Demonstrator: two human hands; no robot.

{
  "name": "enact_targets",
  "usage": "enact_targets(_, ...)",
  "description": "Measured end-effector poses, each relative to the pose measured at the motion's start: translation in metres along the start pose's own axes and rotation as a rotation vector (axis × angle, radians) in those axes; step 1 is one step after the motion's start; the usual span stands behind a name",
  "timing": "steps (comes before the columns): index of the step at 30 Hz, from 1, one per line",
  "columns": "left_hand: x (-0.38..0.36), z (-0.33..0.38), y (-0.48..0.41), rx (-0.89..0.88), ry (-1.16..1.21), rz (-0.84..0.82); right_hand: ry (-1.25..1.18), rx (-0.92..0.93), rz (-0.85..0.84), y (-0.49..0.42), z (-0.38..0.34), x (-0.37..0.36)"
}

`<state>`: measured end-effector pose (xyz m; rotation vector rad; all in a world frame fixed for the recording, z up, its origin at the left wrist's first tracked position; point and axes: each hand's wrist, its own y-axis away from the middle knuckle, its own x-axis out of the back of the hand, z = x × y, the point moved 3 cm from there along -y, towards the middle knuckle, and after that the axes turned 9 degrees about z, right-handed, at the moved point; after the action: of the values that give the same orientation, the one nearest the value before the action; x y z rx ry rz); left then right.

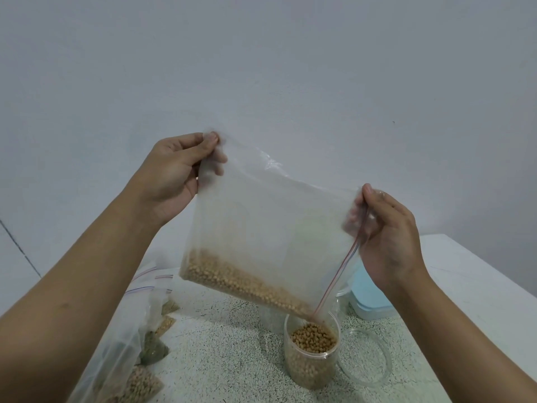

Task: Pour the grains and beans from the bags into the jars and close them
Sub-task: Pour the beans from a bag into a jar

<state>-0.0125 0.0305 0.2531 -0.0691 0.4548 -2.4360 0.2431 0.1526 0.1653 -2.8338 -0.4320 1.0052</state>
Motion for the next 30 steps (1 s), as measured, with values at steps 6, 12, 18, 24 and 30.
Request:
enact_targets(6,-0.003,0.001,0.002,-0.003,-0.015,-0.022,0.006,-0.004,0.0,0.0,-0.002,0.002)
enact_targets(12,-0.003,0.004,0.006,-0.014,-0.005,-0.032,0.029,-0.012,0.006,0.001,0.0,0.006)
enact_targets(18,-0.001,0.005,0.008,-0.018,-0.013,-0.03,0.023,-0.02,-0.006,0.003,0.002,0.003)
enact_targets(24,0.003,0.007,0.009,-0.028,-0.04,-0.027,0.02,-0.025,-0.012,0.004,0.006,0.001)
enact_targets(30,0.007,0.008,0.01,-0.033,-0.044,-0.013,0.009,-0.011,-0.002,0.006,0.009,-0.003)
